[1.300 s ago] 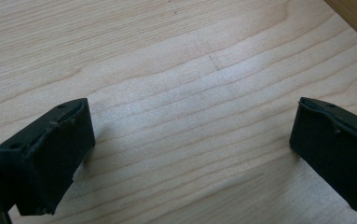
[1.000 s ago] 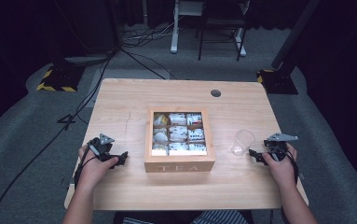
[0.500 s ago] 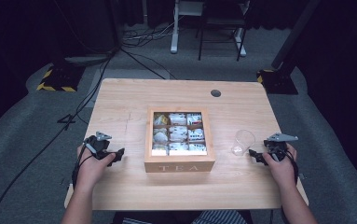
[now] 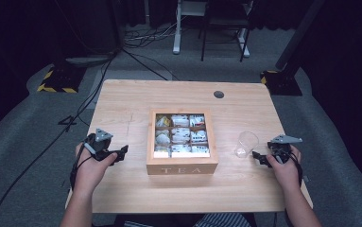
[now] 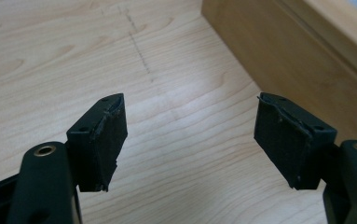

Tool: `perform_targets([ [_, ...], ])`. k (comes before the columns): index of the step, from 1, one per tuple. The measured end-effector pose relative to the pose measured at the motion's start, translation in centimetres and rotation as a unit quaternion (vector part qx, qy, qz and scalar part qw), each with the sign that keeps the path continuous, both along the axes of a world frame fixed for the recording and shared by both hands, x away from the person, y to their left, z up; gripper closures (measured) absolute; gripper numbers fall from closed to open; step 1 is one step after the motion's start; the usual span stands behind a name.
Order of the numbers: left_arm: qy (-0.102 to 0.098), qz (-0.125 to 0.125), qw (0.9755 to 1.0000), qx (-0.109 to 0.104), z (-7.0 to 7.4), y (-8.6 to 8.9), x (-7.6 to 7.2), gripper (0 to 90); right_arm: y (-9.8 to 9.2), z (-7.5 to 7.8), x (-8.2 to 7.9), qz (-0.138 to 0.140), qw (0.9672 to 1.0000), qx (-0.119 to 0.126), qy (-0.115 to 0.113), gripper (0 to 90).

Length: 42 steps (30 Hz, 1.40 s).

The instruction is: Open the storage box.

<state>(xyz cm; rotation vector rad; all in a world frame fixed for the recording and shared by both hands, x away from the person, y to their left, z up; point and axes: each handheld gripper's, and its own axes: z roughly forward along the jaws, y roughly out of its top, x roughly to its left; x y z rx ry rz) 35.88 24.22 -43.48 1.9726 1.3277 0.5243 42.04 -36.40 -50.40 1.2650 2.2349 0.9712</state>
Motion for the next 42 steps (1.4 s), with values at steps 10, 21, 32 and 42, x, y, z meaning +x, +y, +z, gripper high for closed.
perform_targets([
  [10,-0.022,-0.035,0.999,-0.016,1.8,-1.7,-0.9,26.0,0.0,0.0,0.0,0.0,1.0,0.0,0.0,12.1],
  [21,-0.019,-0.1,0.994,-0.04,2.4,-4.4,-1.6,25.1,0.0,0.0,0.0,0.002,1.0,0.0,0.0,12.1],
  [32,0.011,-0.168,0.9843,-0.055,1.5,-6.3,-1.8,22.2,0.0,0.0,0.0,0.005,1.0,0.0,-0.001,12.1],
  [42,0.028,-0.193,0.98,-0.038,0.8,-7.6,-2.0,20.6,0.0,0.0,0.0,0.006,1.0,0.0,-0.001,12.1],
])
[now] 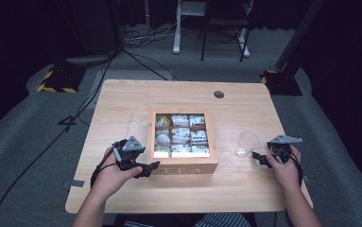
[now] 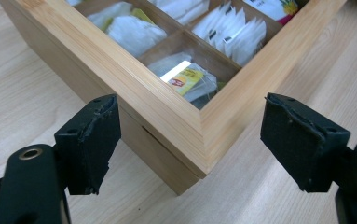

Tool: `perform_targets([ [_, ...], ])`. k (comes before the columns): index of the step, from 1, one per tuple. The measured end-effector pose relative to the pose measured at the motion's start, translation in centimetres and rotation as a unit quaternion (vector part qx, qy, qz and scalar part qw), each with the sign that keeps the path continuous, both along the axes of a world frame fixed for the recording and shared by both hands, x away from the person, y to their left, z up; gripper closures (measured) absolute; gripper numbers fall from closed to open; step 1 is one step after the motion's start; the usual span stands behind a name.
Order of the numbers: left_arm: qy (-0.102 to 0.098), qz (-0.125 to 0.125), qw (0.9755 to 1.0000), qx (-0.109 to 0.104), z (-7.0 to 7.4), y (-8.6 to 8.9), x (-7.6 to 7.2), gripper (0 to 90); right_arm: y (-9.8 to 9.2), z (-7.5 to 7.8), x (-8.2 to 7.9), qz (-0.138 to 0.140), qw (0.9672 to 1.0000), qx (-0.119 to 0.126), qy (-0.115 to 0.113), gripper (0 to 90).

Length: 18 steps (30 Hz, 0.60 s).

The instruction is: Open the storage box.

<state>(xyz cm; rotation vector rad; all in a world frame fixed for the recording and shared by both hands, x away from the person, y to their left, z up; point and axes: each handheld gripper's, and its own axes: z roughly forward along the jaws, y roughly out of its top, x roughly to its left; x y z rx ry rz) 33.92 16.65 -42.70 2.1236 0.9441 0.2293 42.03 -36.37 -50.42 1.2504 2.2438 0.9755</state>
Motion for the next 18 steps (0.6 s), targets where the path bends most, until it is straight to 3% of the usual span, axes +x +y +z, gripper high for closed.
perform_targets([
  [10,0.018,-0.003,0.9994,0.03,-0.72,-0.49,0.11,21.7,0.0,0.0,0.0,0.0,1.0,0.0,0.0,12.1],
  [18,0.015,-0.012,0.9978,0.064,-0.99,-0.67,0.05,26.5,0.0,0.0,0.0,0.0,1.0,0.0,0.0,12.1],
])
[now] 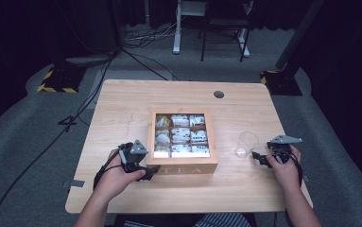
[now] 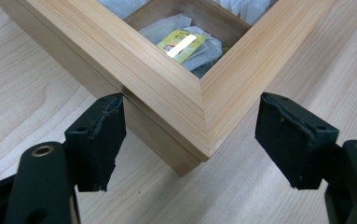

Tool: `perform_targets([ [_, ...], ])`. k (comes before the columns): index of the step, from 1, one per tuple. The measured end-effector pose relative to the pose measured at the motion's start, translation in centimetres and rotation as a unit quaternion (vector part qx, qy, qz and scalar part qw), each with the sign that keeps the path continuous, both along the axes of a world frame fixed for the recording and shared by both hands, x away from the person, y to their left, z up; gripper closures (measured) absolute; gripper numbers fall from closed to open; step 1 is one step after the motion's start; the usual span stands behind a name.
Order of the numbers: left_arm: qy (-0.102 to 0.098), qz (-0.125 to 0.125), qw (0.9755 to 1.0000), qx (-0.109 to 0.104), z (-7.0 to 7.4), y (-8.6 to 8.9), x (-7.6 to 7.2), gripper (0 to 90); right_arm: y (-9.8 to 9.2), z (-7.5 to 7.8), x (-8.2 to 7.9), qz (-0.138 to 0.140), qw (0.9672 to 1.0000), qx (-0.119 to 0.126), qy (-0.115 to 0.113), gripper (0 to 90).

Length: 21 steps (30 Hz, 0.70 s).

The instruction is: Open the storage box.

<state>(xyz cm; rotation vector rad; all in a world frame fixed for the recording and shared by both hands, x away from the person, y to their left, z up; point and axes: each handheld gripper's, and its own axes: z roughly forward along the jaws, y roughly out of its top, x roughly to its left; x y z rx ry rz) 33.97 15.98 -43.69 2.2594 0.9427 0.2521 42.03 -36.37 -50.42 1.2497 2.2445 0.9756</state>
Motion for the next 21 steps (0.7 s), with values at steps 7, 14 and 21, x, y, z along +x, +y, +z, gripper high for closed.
perform_targets([
  [7,-0.005,-0.001,0.9998,0.018,0.19,-0.16,0.02,28.7,0.0,0.0,0.0,0.0,1.0,0.0,0.0,12.1],
  [14,-0.011,-0.005,0.9995,0.028,0.46,-0.37,-0.07,31.0,0.0,0.0,0.0,0.0,1.0,0.0,0.0,12.2],
  [21,-0.008,-0.001,0.9996,0.027,0.65,-0.44,-0.09,32.6,0.11,0.01,-0.09,-0.001,1.0,0.0,0.0,12.2],
])
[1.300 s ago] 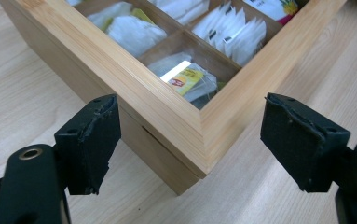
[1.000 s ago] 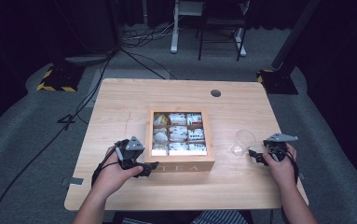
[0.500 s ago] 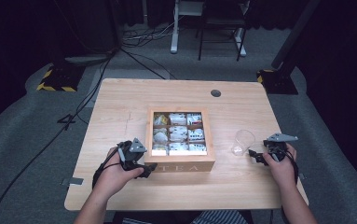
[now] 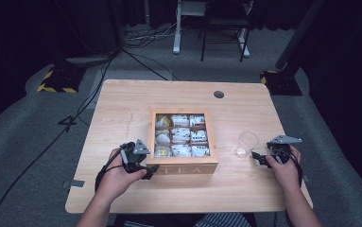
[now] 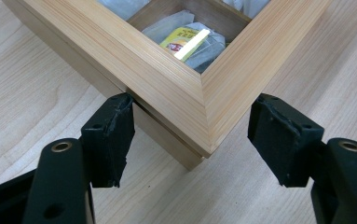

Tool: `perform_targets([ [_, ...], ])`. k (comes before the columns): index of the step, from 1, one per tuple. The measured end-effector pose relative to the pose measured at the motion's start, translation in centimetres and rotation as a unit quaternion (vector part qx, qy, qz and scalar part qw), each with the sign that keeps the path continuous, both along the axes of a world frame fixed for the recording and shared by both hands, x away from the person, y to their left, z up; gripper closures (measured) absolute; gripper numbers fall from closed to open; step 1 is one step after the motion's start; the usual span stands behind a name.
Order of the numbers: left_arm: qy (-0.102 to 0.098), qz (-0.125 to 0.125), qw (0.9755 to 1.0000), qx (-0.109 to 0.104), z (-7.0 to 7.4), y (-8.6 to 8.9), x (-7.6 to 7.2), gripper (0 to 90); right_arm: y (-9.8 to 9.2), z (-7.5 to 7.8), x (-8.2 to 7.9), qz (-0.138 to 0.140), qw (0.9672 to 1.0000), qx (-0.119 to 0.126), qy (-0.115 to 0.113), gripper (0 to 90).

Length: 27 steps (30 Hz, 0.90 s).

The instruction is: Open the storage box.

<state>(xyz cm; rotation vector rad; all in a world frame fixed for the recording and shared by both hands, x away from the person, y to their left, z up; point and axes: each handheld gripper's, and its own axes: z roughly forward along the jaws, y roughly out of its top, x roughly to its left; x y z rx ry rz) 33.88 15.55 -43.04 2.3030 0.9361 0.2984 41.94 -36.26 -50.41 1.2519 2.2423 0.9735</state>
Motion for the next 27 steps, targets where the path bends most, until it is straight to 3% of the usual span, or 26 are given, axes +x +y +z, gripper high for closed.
perform_targets([
  [13,0.006,0.005,0.9999,-0.009,0.3,0.0,0.0,34.1,0.3,0.0,-0.4,-0.011,0.9999,0.003,-0.003,15.6],
  [18,-0.003,0.005,1.0,-0.006,0.5,0.1,-0.1,37.9,0.3,0.0,-0.5,-0.011,0.9999,0.003,-0.003,15.6],
  [23,-0.01,0.009,0.9997,-0.022,0.8,0.3,-0.2,45.9,0.3,0.0,-0.4,-0.01,0.9999,0.003,-0.002,15.6],
  [27,-0.02,0.015,0.9991,-0.034,1.4,0.5,-0.3,47.0,0.3,0.0,-0.4,-0.01,0.9999,0.004,-0.002,15.6],
])
